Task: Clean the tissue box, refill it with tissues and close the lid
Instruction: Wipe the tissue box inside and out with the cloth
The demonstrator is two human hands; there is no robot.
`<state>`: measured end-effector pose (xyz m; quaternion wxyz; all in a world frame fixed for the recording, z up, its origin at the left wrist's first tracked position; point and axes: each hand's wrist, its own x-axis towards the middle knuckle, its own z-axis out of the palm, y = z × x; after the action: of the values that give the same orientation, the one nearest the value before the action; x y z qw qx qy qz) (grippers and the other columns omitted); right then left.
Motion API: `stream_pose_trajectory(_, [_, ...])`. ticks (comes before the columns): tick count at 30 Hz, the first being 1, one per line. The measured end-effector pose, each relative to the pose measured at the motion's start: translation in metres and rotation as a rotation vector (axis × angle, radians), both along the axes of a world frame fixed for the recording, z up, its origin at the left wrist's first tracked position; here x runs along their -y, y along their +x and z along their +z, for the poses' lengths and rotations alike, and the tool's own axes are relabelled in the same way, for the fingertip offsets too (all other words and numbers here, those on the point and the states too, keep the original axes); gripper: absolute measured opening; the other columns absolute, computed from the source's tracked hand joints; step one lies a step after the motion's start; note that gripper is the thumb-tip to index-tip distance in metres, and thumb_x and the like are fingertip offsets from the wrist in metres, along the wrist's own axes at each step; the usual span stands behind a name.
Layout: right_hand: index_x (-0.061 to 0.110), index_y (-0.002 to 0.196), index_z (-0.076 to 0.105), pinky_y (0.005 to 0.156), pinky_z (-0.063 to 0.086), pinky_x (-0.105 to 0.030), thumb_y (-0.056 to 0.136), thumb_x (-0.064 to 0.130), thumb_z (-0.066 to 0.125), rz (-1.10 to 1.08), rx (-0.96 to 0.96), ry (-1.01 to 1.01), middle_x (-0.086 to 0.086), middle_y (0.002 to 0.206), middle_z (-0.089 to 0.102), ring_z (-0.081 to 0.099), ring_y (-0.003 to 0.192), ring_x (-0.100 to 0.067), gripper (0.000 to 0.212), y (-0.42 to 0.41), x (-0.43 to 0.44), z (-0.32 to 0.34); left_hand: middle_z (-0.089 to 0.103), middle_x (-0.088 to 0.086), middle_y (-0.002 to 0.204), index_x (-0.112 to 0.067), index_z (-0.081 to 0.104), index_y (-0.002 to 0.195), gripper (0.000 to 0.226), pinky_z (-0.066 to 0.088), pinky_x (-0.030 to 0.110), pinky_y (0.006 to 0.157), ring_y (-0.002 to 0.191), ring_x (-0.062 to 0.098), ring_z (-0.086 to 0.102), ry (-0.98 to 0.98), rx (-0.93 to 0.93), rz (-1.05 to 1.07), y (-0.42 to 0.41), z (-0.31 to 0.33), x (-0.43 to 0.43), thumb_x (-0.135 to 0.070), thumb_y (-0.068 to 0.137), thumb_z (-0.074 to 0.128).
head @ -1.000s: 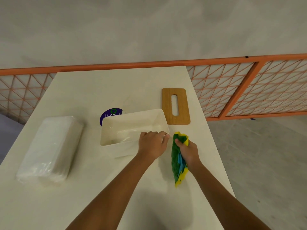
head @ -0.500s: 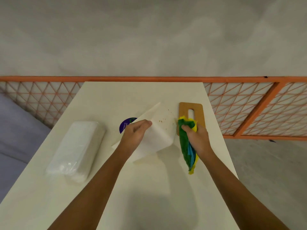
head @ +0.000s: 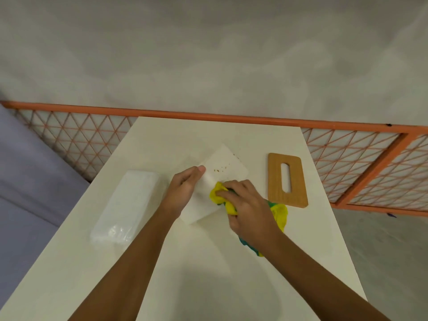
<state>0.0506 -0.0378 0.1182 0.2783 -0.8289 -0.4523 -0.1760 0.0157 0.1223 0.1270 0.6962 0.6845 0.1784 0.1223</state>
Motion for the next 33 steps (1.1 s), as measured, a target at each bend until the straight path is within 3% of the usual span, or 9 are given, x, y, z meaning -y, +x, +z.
stream_pose_trajectory(2, [0.013,0.089,0.071,0.065,0.044,-0.023,0.065,0.007,0.038,0.038,0.125,-0.072,-0.001,0.094,0.068,0.049,0.076,-0.020,0.041,0.001,-0.008,0.004,0.051,0.005,0.091,-0.002,0.060,0.090,0.025,0.039,0.029,0.089,0.091,0.015,0.048,-0.039,-0.002,-0.008,0.003,0.003,-0.004,-0.025,0.094,0.051])
stream_pose_trajectory(4, [0.013,0.092,0.071,0.056,0.051,-0.027,0.066,0.002,0.044,0.019,0.096,-0.050,0.000,0.097,0.068,0.048,0.079,-0.018,0.039,0.007,-0.017,0.008,0.056,0.007,0.094,-0.006,0.062,0.087,0.021,0.041,0.024,0.089,0.091,0.014,0.052,-0.075,0.000,-0.026,0.005,0.005,-0.006,-0.021,0.095,0.050])
stream_pose_trajectory(8, [0.013,0.099,0.070,0.064,0.053,-0.027,0.060,-0.001,0.060,0.006,0.031,0.022,-0.001,0.103,0.069,0.044,0.085,-0.016,0.044,0.014,-0.021,0.010,0.054,0.008,0.092,-0.002,0.062,0.083,0.026,0.040,0.026,0.089,0.091,0.015,0.050,-0.095,0.035,-0.051,0.007,0.004,-0.010,-0.024,0.094,0.052])
stream_pose_trajectory(11, [0.016,0.098,0.070,0.068,0.050,-0.024,0.058,0.000,0.054,0.058,0.093,-0.054,0.001,0.102,0.068,0.044,0.085,-0.018,0.046,0.006,-0.009,0.007,0.056,0.008,0.092,-0.002,0.063,0.091,0.037,0.039,0.038,0.098,0.092,0.019,0.051,-0.132,0.037,-0.037,0.008,0.002,-0.019,-0.037,0.083,0.058])
stream_pose_trajectory(13, [0.016,0.097,0.071,0.068,0.044,-0.019,0.062,0.003,0.044,0.072,0.130,-0.076,0.003,0.101,0.069,0.044,0.085,-0.017,0.045,0.002,-0.006,0.007,0.063,0.006,0.095,-0.010,0.067,0.085,0.027,0.037,0.043,0.106,0.096,0.020,0.056,-0.167,0.019,-0.027,0.007,0.001,-0.023,-0.035,0.085,0.058])
stream_pose_trajectory(20, [0.014,0.090,0.072,0.056,0.049,-0.024,0.065,0.004,0.046,0.016,0.174,0.009,0.002,0.094,0.070,0.054,0.075,-0.020,0.038,0.015,-0.051,0.026,0.071,-0.004,0.083,-0.023,0.075,0.071,0.024,0.038,0.038,0.103,0.093,0.018,0.061,-0.210,0.015,-0.034,0.009,0.003,-0.029,-0.030,0.086,0.058])
stream_pose_trajectory(24, [0.015,0.090,0.072,0.060,0.053,-0.026,0.061,0.002,0.054,0.082,0.245,-0.085,0.002,0.097,0.070,0.057,0.079,-0.023,0.037,0.016,-0.043,0.022,0.070,0.008,0.108,-0.017,0.072,0.089,0.022,0.037,0.043,0.109,0.112,0.025,0.060,-0.208,-0.019,0.019,0.014,0.006,-0.036,-0.030,0.091,0.054])
stream_pose_trajectory(27, [0.014,0.091,0.072,0.060,0.054,-0.027,0.048,0.000,0.072,0.131,0.272,-0.180,0.002,0.100,0.070,0.049,0.085,-0.022,0.045,0.015,-0.026,0.015,0.070,0.007,0.108,-0.018,0.071,0.091,0.021,0.038,0.045,0.108,0.112,0.027,0.060,-0.228,-0.041,0.061,0.017,0.007,-0.037,-0.030,0.091,0.053])
stream_pose_trajectory(33, [0.015,0.087,0.072,0.062,0.047,-0.023,0.066,0.006,0.039,0.082,0.240,-0.114,0.003,0.092,0.070,0.058,0.072,-0.023,0.040,0.018,-0.043,0.026,0.069,0.010,0.103,-0.013,0.071,0.088,0.021,0.037,0.044,0.108,0.110,0.028,0.060,-0.217,-0.049,0.025,0.023,0.004,-0.033,-0.025,0.091,0.055])
